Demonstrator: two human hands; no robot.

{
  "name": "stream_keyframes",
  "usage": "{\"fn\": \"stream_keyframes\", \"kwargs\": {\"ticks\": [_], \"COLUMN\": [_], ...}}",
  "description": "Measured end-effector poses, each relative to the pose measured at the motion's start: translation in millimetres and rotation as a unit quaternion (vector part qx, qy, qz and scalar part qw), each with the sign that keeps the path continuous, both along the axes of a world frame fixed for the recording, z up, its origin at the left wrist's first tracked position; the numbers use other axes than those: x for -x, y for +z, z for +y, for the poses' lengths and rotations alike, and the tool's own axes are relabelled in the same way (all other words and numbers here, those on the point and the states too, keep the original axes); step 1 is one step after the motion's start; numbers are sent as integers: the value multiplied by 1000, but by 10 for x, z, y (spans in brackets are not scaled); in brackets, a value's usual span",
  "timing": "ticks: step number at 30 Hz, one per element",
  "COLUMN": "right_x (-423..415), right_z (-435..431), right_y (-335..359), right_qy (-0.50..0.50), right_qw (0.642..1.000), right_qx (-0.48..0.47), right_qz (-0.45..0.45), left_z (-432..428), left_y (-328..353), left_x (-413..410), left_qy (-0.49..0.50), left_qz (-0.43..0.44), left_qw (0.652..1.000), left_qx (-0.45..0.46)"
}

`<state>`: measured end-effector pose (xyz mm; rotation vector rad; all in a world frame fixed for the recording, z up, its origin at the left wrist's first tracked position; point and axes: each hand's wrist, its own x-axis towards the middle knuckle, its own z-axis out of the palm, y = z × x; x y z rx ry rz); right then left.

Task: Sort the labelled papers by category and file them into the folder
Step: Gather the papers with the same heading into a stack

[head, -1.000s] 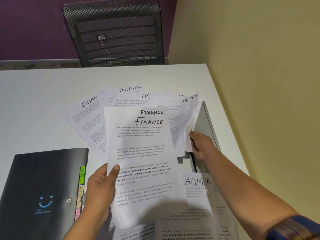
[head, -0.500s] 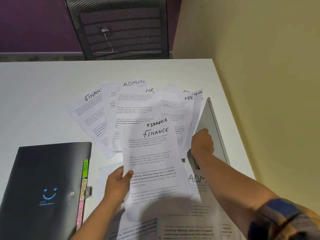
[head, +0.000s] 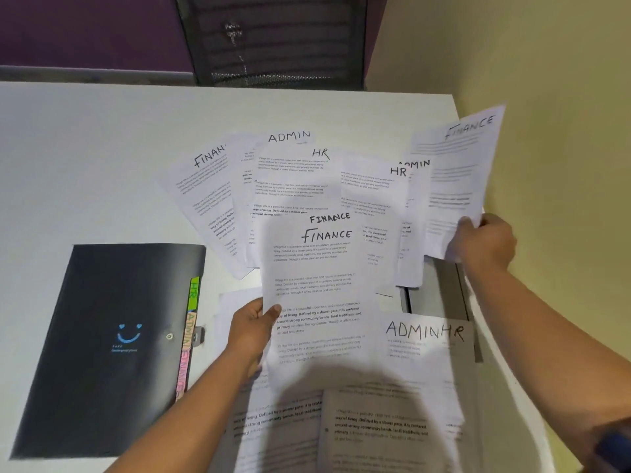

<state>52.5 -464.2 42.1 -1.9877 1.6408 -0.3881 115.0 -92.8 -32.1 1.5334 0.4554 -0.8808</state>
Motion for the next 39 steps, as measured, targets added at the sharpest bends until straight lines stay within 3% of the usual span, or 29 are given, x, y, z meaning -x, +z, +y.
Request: {"fn": "stream_keyframes", "kwargs": {"ticks": [5,8,11,19,23,26,29,36,39], "right_x": [374,672,1001,1670,1642,1595,1610,1663,1657], "right_z": [-324,-132,376,1571,1775,1820,1824,1830,1847], "right_y": [590,912,1050,799,704,684,678,730,783], "right_qy": [23,53,77,196,166,205,237,346,368], "right_qw": [984,970,948,910,870,864,879,887,885], "right_qx": [155,86,-64,-308,-399,-395,-355,-281,-252], "right_qz": [-91,-220,-301,-197,-237,-237,-213,-118,-133], "left_z": [-29,-39,-2,166,260,330,400,494,524], "left_y": [160,356,555,1043,1170,1223,1222,1244,1284], "left_x": [25,57,133,476,700,829,904,998,1000], "left_qy": [3,5,14,25,-1,-13,4,-28,-17], "left_qz": [-13,-25,-41,-67,-73,-64,-51,-167,-209], "left_qw": [1000,1000,999,991,989,989,991,977,972], "left_qx": [-10,1,29,109,127,135,122,131,107]}}
